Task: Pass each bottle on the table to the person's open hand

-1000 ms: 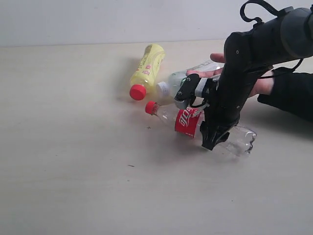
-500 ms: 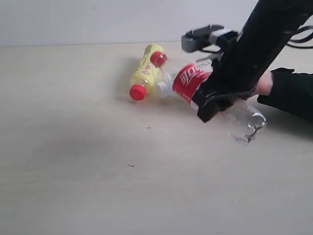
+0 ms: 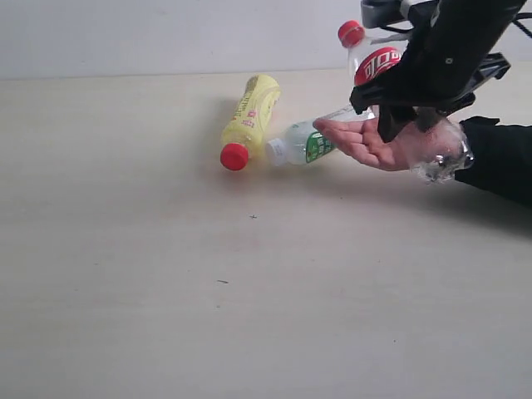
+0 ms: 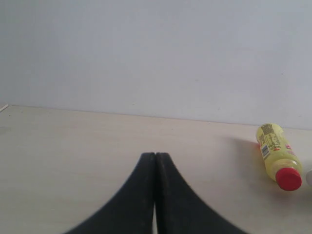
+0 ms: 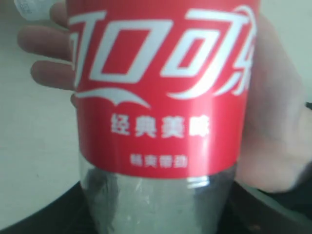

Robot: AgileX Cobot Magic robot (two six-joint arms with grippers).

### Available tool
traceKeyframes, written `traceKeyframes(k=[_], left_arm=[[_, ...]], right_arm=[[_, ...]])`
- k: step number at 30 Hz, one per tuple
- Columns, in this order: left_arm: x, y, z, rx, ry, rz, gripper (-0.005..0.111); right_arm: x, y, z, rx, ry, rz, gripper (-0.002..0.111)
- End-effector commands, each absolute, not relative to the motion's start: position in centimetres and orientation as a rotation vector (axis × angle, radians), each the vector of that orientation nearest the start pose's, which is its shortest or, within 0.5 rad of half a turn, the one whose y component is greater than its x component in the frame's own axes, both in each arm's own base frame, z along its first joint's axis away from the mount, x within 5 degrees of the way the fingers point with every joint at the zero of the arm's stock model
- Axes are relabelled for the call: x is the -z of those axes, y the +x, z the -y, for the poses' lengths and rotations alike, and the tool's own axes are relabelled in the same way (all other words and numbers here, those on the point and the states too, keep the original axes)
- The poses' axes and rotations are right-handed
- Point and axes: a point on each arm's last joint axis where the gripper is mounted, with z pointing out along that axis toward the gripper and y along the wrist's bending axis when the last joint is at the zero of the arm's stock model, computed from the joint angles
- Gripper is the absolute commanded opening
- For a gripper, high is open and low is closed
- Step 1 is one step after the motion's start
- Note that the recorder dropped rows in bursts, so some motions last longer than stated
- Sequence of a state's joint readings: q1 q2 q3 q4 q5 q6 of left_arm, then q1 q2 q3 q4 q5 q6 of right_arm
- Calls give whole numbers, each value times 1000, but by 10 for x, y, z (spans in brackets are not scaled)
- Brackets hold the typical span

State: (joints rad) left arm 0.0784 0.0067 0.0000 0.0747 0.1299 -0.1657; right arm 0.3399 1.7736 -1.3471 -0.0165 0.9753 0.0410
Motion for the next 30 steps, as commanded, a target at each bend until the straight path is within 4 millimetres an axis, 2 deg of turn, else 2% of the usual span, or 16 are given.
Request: traceKeyframes(k=[1, 7, 11, 14, 21, 23, 30], left_arm=[[-202, 56, -5, 0, -143, -1602, 0], [-202, 56, -5, 0, -143, -1602, 0], [-202, 56, -5, 0, -143, -1602, 0], [-202, 56, -5, 0, -143, -1602, 0], [-202, 56, -5, 0, -143, -1602, 0], [-202, 56, -5, 0, -143, -1602, 0], [-202, 56, -5, 0, -143, -1602, 0]], right_arm=[[-222, 360, -124, -44, -427, -2876, 0], [-202, 368, -127, -45, -421, -2894, 0], [-200, 369, -127, -47, -420, -2889, 2], [-200, 370, -128, -48, -420, -2887, 11], [-200, 369, -128, -50, -418, -2891, 51], [-200, 369, -128, -50, -418, -2891, 58], [-200, 369, -128, -50, -418, -2891, 66]])
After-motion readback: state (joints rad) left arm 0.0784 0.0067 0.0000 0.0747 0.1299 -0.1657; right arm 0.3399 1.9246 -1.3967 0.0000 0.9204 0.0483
